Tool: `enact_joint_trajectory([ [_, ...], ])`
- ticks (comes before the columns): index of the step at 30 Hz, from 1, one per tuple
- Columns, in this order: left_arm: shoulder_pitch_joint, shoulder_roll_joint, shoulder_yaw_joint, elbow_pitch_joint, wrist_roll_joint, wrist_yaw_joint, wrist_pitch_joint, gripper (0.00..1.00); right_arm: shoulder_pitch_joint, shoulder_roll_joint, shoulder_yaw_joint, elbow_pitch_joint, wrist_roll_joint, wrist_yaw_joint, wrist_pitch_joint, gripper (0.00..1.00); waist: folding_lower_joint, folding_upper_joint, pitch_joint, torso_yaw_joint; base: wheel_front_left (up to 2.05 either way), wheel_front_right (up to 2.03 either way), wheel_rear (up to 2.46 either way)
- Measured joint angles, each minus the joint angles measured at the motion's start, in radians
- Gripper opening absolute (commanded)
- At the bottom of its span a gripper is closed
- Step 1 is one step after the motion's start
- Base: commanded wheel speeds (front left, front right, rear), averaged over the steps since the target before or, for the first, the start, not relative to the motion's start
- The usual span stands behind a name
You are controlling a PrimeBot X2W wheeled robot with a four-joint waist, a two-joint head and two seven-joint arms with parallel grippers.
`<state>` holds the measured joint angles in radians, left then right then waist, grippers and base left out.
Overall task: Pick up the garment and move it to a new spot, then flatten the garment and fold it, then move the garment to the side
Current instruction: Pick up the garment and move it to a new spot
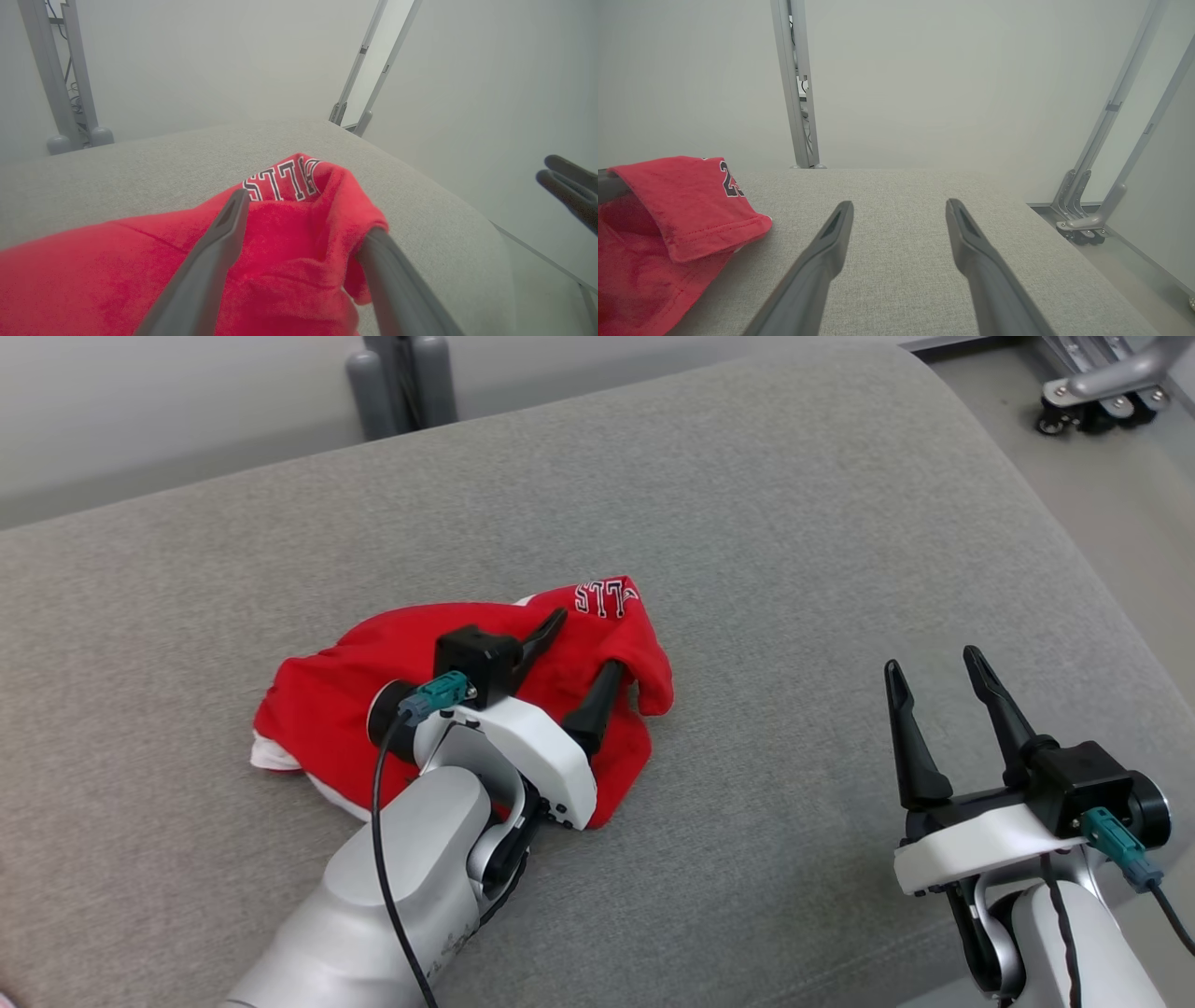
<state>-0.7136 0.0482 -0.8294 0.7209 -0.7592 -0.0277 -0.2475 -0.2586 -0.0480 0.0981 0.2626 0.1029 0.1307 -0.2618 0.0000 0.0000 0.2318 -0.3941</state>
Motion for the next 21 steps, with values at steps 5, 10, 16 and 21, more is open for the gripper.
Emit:
enact_joint_trajectory([
  [5,-0.009,-0.001,0.022,-0.010,-0.028,0.010,-0.010,1.00,0.001,0.000,-0.014,0.000,-0.018,0.000,0.000,1.00,0.0000,0.0000,-0.020,0.045,0.00,0.00,0.00],
  [10,0.021,0.006,0.115,-0.067,-0.005,0.019,-0.014,1.00,0.013,0.000,-0.023,0.004,-0.042,0.000,0.000,1.00,0.0000,0.0000,-0.062,0.105,0.00,0.00,0.00],
  [16,0.081,0.015,0.140,-0.105,0.043,0.005,-0.014,1.00,0.025,0.000,-0.022,0.007,-0.050,0.000,0.000,1.00,0.0000,0.0000,-0.107,0.160,0.00,0.00,0.00],
  [21,0.099,0.010,0.065,-0.103,0.044,-0.044,0.062,1.00,0.038,0.000,-0.016,0.014,-0.050,0.000,0.000,1.00,0.0000,0.0000,-0.142,0.184,0.00,0.00,0.00],
])
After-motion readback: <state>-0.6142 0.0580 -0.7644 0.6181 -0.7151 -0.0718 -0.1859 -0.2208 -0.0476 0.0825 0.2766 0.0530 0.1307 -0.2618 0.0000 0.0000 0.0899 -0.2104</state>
